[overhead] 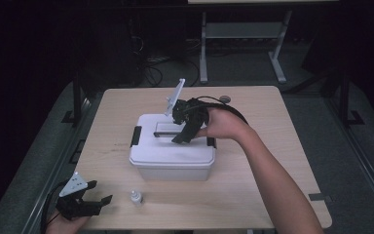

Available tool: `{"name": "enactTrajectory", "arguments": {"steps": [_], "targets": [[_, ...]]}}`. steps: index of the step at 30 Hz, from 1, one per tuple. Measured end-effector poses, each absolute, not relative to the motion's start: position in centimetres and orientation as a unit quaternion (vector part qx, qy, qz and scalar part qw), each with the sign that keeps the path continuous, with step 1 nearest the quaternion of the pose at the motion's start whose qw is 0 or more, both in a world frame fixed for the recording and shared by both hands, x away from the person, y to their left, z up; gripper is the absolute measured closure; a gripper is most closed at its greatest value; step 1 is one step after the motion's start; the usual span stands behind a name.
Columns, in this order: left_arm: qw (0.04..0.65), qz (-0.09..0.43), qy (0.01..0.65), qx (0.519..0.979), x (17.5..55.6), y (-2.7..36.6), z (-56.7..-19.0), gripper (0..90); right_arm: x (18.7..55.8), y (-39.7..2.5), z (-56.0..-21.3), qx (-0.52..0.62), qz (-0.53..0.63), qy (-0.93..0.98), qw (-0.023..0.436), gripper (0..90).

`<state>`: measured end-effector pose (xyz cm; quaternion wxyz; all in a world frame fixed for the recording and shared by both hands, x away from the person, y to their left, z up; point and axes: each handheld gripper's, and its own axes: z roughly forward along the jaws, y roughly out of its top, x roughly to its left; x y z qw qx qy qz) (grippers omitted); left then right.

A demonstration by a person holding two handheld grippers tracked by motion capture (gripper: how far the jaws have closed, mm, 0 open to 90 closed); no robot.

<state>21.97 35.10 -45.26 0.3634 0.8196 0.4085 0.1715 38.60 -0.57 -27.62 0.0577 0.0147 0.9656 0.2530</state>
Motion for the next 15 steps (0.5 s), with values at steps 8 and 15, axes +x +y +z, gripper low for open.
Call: {"name": "enactTrajectory", "arguments": {"steps": [8, 15], "targets": [[0.363, 0.17, 0.408, 0.82, 22.0, 35.1, -45.3, 18.0, 39.2, 0.6, -28.4, 0.011, 0.235, 0.971, 0.05, 56.4], [0.362, 0.169, 0.407, 0.821, 22.0, 35.1, -45.3, 18.1, 39.8, 1.0, -28.5, 0.011, 0.229, 0.972, 0.045, 69.3]]}}
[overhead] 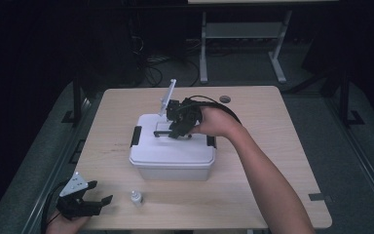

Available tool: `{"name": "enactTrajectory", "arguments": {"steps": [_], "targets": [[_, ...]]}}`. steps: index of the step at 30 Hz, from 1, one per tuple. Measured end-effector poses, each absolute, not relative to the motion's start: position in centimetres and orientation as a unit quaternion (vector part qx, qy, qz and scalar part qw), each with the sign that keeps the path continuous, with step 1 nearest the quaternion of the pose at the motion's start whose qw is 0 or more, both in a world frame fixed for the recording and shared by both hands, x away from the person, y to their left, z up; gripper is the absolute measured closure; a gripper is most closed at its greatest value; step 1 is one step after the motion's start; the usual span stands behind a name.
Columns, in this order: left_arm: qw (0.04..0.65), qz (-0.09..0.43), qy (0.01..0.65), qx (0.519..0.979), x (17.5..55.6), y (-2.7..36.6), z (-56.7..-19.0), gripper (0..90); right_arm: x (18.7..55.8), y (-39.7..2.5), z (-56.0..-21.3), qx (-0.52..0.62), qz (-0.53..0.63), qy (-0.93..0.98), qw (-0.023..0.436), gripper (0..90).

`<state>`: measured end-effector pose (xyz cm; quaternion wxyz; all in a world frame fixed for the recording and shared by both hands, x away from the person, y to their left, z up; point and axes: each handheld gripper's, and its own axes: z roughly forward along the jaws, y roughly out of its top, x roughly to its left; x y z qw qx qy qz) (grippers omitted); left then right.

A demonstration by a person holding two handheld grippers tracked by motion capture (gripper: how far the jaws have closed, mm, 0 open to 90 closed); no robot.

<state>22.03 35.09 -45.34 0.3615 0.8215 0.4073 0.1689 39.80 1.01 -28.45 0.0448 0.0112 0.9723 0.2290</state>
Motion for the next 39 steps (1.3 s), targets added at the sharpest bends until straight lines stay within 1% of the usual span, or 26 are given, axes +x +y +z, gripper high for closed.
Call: {"name": "enactTrajectory", "arguments": {"steps": [3, 7, 11, 21, 39], "targets": [[0.362, 0.168, 0.408, 0.821, 22.0, 35.1, -45.3, 18.1, 40.2, 1.0, -28.3, 0.015, 0.227, 0.973, 0.042, 72.4], [0.364, 0.169, 0.41, 0.819, 22.0, 35.2, -45.4, 18.1, 40.7, 1.1, -28.1, 0.015, 0.226, 0.973, 0.037, 78.9], [0.364, 0.168, 0.411, 0.819, 22.0, 35.2, -45.4, 18.1, 41.0, 1.0, -28.1, 0.013, 0.229, 0.973, 0.032, 82.3], [0.362, 0.17, 0.411, 0.819, 22.0, 35.3, -45.4, 18.1, 41.7, 0.8, -28.2, 0.012, 0.242, 0.97, 0.007, 83.6], [0.364, 0.171, 0.413, 0.817, 22.1, 35.5, -45.3, 18.1, 41.5, 0.7, -27.8, 0.008, 0.247, 0.969, 0.01, 83.9]]}}
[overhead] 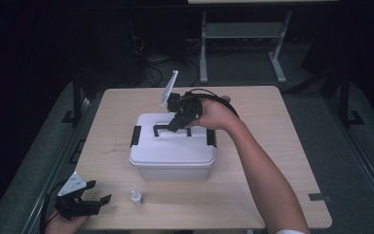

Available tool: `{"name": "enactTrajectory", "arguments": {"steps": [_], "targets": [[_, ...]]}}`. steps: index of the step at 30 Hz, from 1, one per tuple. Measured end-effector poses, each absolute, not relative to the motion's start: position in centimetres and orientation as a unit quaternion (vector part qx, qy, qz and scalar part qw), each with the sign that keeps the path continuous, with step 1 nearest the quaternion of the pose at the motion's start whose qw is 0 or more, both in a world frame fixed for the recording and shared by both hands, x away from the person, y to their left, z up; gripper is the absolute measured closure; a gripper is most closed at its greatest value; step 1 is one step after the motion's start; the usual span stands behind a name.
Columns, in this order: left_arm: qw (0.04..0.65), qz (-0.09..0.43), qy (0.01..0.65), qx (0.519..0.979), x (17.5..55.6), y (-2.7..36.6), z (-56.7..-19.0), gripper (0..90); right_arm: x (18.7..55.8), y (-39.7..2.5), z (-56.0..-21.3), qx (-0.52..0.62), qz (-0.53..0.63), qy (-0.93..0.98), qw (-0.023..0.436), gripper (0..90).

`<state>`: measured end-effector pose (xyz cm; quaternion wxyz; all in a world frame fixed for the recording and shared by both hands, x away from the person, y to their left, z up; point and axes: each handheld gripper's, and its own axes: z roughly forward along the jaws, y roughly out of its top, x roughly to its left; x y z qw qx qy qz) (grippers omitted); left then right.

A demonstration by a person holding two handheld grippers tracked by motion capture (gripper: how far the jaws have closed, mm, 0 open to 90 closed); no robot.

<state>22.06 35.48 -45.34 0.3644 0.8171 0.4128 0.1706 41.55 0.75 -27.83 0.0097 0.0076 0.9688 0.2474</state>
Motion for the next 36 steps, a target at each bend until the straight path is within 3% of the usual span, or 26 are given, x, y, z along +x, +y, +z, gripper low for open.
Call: {"name": "enactTrajectory", "arguments": {"steps": [36], "targets": [[0.365, 0.171, 0.414, 0.816, 22.1, 35.3, -45.2, 18.1, 39.8, -1.6, -23.9, 0.016, 0.288, 0.956, 0.044, 84.1]]}}
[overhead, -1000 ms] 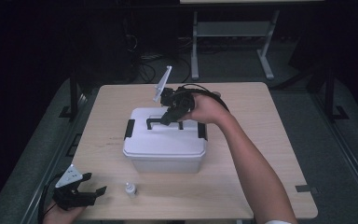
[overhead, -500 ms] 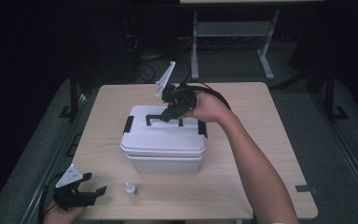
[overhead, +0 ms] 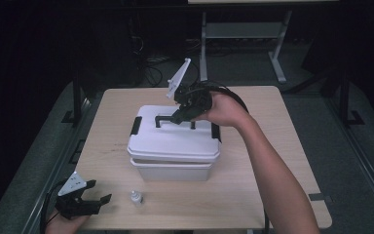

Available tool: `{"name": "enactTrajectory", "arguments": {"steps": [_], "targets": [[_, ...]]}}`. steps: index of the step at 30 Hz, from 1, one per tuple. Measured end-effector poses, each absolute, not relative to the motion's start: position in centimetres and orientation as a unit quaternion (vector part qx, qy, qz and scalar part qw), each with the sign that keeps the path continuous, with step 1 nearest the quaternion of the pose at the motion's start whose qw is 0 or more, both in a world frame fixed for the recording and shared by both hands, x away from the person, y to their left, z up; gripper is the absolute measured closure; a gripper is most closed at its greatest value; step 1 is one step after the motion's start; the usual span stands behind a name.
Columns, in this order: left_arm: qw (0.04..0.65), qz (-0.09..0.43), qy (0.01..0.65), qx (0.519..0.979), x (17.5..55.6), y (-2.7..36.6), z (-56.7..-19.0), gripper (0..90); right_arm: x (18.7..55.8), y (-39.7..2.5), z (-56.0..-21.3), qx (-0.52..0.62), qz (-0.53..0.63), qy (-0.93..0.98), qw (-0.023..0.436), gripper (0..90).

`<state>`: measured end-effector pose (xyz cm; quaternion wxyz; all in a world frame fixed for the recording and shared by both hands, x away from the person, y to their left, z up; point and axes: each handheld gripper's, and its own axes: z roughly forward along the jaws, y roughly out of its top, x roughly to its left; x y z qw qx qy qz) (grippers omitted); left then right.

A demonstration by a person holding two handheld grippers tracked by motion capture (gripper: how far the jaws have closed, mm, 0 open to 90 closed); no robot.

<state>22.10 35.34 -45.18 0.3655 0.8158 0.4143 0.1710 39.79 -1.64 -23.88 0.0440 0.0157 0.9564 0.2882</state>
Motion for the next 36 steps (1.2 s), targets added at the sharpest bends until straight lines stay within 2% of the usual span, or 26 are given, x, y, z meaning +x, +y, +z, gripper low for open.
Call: {"name": "enactTrajectory", "arguments": {"steps": [36], "targets": [[0.364, 0.172, 0.406, 0.82, 21.9, 35.0, -45.1, 18.1, 35.0, -9.6, -22.3, 0.053, 0.303, 0.948, 0.078, 84.1]]}}
